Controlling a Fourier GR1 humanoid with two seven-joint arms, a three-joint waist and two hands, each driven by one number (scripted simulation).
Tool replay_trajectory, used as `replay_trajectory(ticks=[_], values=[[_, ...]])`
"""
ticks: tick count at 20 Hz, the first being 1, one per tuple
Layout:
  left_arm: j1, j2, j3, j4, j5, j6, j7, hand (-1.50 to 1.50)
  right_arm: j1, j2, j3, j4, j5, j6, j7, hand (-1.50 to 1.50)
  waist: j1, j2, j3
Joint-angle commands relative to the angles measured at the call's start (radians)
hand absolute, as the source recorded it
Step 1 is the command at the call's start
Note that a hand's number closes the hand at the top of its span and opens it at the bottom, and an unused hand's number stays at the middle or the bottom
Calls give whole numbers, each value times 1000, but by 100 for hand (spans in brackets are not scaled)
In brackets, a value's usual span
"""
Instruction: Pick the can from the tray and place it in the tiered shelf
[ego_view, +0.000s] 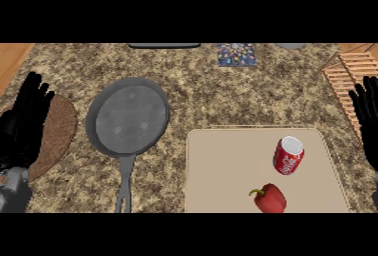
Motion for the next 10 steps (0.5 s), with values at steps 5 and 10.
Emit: replay_trajectory(ticks=[5, 10], values=[[-119, -24, -72, 33, -9, -94, -2, 0, -304, -125, 85, 144, -58, 375, 124, 150, 63, 26, -5], [-120, -51, -104, 73, 21, -161, -10, 0, -373, -81, 53, 378, -193, 446, 330, -150, 68, 30, -4]])
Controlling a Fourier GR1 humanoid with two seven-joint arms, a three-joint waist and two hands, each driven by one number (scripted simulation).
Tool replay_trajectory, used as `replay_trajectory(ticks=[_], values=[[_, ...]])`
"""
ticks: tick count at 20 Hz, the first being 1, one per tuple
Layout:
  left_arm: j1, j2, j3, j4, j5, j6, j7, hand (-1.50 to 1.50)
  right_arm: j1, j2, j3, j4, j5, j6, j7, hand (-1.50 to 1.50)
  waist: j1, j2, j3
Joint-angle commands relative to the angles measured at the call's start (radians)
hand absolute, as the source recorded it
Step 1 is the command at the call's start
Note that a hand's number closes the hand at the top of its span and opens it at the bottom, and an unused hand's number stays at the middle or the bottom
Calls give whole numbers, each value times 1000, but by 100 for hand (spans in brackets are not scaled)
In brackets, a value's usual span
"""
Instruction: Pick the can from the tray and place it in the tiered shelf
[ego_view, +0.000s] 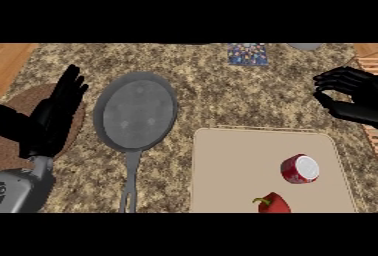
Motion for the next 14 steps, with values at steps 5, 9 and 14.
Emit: replay_trajectory(ticks=[5, 9, 14], values=[[-23, -2, 29, 71, 35, -73, -13, 0, -165, -2, -62, 250, -250, 461, 63, -150, -21, -14, 2], [-15, -6, 26, 78, 28, -88, -12, 0, -272, -84, -30, 274, -265, 606, 207, -150, -20, -19, 0], [-14, -42, 6, 116, 7, -78, -46, 0, -323, -174, 123, 152, -128, 769, 308, -150, -31, -23, -2]])
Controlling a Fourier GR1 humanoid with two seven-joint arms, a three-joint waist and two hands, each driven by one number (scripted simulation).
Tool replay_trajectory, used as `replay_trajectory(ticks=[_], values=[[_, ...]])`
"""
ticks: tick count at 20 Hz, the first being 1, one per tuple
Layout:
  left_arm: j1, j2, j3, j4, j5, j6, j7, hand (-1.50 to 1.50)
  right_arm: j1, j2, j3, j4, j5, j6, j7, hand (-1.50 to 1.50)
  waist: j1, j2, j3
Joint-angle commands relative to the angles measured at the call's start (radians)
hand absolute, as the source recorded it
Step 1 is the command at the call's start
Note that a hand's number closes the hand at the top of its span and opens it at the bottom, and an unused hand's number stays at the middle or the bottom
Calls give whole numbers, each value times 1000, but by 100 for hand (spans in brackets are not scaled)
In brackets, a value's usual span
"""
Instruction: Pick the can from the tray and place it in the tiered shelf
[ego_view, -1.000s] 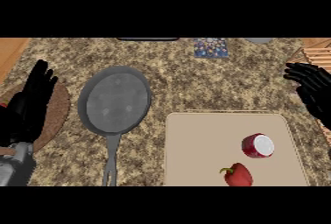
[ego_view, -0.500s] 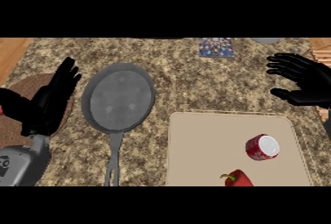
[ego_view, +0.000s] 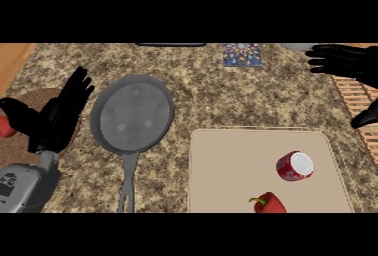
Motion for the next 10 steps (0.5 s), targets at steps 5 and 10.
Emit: replay_trajectory(ticks=[5, 10], values=[[-1, -5, 6, 20, 2, -14, -6, 0, -168, -159, 164, -262, 374, 167, 38, -150, 8, -6, 0], [20, -1, 25, 41, -11, -37, -46, 0, -143, 4, 287, -357, 573, 48, 93, -150, -6, -3, 0]])
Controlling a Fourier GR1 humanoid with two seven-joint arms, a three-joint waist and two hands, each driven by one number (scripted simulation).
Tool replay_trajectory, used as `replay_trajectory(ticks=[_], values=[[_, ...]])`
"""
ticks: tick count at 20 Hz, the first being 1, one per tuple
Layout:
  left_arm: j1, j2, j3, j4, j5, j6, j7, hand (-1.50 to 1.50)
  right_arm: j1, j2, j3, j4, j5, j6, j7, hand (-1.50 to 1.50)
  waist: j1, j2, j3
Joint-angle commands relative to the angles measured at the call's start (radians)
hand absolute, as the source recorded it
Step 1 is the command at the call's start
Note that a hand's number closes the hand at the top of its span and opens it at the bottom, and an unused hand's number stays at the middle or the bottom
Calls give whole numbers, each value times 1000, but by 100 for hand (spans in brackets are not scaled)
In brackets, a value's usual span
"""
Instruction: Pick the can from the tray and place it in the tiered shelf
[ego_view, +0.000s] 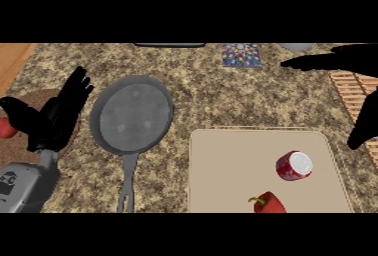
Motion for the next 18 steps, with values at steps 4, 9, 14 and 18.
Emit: replay_trajectory(ticks=[4, 9, 14, 18], values=[[45, -10, 33, -40, -18, 2, 19, 0, 59, 125, 59, -145, 159, -47, 114, -150, -16, -3, 0], [18, -63, -1, 28, -76, 14, -24, 0, 120, 168, 158, -190, 319, -35, 131, -150, -19, -1, 0], [27, 3, 90, 11, -9, -80, 11, 0, 160, 125, 150, -199, 447, 10, 93, -150, -17, -1, 1], [-3, -64, 60, 31, -57, -54, 13, 0, 195, 139, 137, -209, 527, 30, 77, -150, -19, 0, 1]])
